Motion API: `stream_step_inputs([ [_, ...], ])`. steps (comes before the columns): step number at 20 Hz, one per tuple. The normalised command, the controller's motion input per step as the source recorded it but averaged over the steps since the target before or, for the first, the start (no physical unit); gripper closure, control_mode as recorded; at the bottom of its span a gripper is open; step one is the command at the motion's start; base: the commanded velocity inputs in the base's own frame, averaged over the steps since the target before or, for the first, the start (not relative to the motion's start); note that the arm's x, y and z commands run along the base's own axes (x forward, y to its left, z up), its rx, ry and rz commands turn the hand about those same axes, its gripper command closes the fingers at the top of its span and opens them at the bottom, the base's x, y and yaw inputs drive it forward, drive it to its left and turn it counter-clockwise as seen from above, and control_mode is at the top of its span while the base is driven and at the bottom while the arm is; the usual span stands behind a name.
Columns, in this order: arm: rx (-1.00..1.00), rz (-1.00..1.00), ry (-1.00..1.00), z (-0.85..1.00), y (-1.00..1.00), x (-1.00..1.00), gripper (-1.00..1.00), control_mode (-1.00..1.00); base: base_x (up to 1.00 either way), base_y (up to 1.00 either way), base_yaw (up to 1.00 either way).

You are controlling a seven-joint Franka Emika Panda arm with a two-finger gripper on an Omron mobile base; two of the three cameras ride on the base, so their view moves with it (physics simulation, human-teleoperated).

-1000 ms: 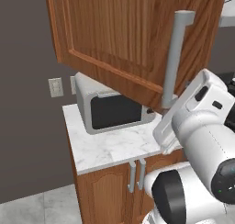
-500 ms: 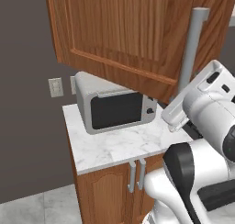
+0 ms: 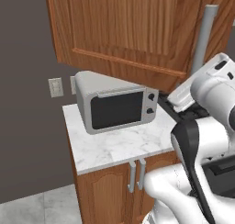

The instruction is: Pick the candle and candle from the dining table and place them in the open cabinet. Close the cabinet after placing the objects.

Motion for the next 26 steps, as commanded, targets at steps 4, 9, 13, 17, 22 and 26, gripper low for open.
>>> stream_step_inputs([
  [4,0.1,0.0,0.0,0.01,-0.27,0.62,-1.0,-1.0,0.0,0.0,0.0],
  [9,0.07,0.0,0.0,0.07,-0.23,0.69,-1.0,-1.0,0.0,0.0,0.0],
  [13,0.07,0.0,0.0,0.09,-0.18,0.64,-1.0,-1.0,0.0,0.0,0.0],
  [17,0.07,0.0,0.0,0.08,-0.15,0.57,-1.0,-1.0,0.0,0.0,0.0],
  [22,0.06,0.0,0.0,0.02,-0.09,0.54,-1.0,-1.0,0.0,0.0,0.0],
  [26,0.04,0.0,0.0,0.02,-0.05,0.54,-1.0,-1.0,0.0,0.0,0.0],
])
